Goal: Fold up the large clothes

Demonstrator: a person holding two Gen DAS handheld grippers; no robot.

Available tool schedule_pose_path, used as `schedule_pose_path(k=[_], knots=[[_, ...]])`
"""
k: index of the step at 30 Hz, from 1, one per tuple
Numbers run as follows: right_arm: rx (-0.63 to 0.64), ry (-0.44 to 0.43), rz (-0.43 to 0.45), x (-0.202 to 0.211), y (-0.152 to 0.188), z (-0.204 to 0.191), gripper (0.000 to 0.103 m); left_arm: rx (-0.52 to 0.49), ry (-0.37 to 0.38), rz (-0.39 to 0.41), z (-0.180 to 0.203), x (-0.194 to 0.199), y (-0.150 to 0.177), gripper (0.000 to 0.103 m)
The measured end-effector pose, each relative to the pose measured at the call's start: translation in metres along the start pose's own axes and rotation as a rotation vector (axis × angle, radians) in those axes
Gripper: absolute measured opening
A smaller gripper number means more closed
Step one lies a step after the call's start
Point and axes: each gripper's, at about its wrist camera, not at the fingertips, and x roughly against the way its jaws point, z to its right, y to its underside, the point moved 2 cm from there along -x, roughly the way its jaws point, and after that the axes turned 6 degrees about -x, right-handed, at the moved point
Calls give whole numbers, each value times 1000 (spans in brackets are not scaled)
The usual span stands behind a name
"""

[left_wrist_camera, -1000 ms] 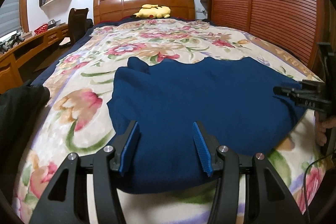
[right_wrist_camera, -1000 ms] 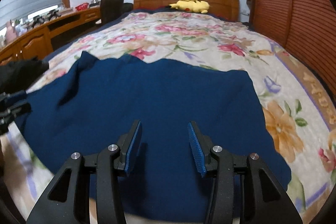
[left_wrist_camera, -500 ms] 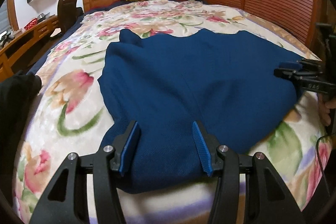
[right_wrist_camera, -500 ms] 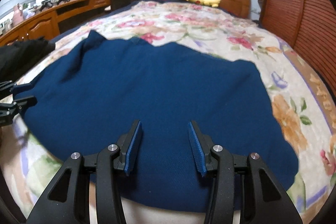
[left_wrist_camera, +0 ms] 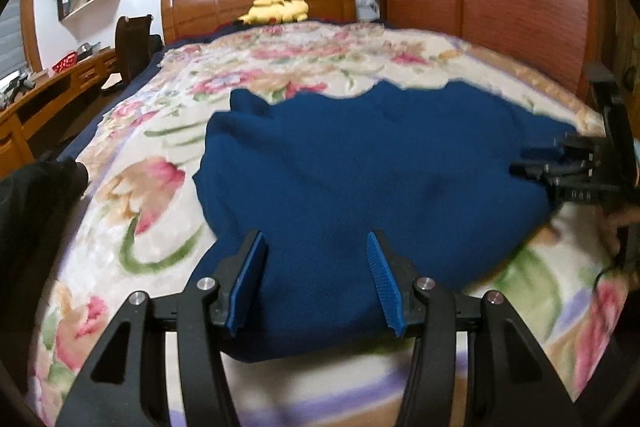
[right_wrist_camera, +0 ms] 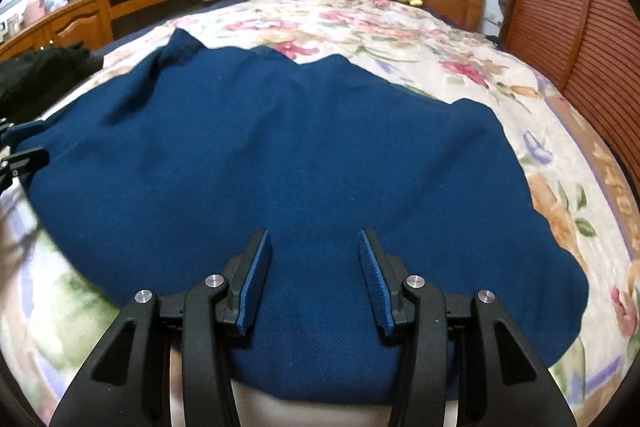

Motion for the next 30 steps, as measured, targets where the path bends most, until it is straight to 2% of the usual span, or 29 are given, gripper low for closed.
schedule_pose_path(k=[4,8,13,14,17,19,27,30], knots=[[-19,-31,16,19,1,11,46,25,28,83,15,15,-14,52],[-26,4,51,41,5,27,46,12,75,132,39,22,-24,52],[-62,50,102,70,13,53,48,-28,138,112,75,9,-32,52],[-69,52,109,74,15,57,57,-33,146,110,80,7,-34,52],[-97,54,124,80,20,72,70,-46,182,99,99,0,-37,52],[-99,76,110,78,22,78,74,-45,195,91,107,-4,-38,52],[-147,105,79,67,32,103,77,-65,180,6,122,-28,-31,52],[-186,55,61,61,33,111,77,-65,181,-4,123,-31,-28,52]])
